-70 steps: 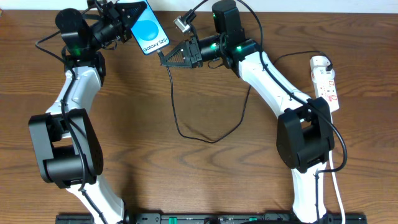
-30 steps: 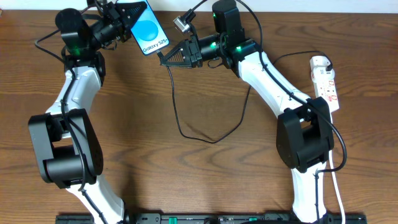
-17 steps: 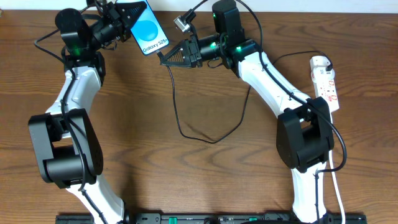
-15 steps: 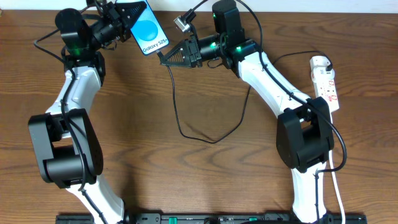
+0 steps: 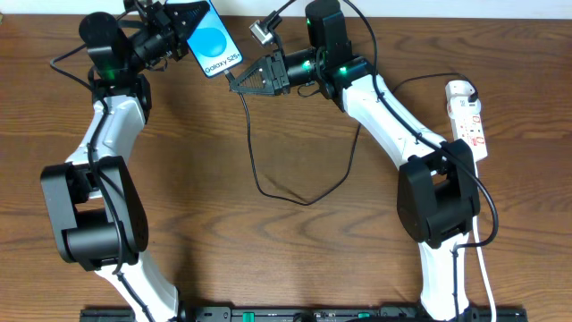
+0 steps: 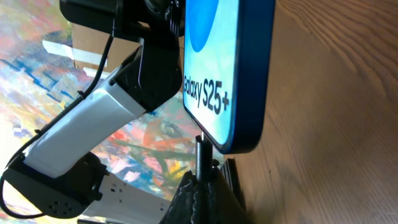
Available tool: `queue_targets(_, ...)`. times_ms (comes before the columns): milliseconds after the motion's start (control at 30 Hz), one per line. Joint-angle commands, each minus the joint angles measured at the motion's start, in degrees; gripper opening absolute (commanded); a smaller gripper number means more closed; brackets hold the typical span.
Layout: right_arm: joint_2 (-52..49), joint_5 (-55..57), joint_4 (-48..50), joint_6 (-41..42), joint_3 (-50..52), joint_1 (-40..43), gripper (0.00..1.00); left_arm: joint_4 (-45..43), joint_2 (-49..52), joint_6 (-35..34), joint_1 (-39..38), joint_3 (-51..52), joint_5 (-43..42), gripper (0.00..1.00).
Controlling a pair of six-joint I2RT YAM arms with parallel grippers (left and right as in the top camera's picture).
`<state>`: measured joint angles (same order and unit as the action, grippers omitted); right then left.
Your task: Plug charger to phone and switch on socket
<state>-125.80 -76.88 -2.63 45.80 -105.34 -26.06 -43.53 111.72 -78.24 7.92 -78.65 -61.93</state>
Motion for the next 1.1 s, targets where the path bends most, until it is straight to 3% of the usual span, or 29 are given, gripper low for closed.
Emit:
queue_targets(0,-0.2,8.0,1.9,-1.2,-0.6,0.0,0.01,-0.3,-0.8,-1.1,-2.3,-0.2,-6.6,0.07)
queue_targets(1067,-0.2,12.3,6.5,3.9,-0.6,-0.3,0.01,-0.3,-0.8,1.5,-3.5,-0.2,-8.0,0.07)
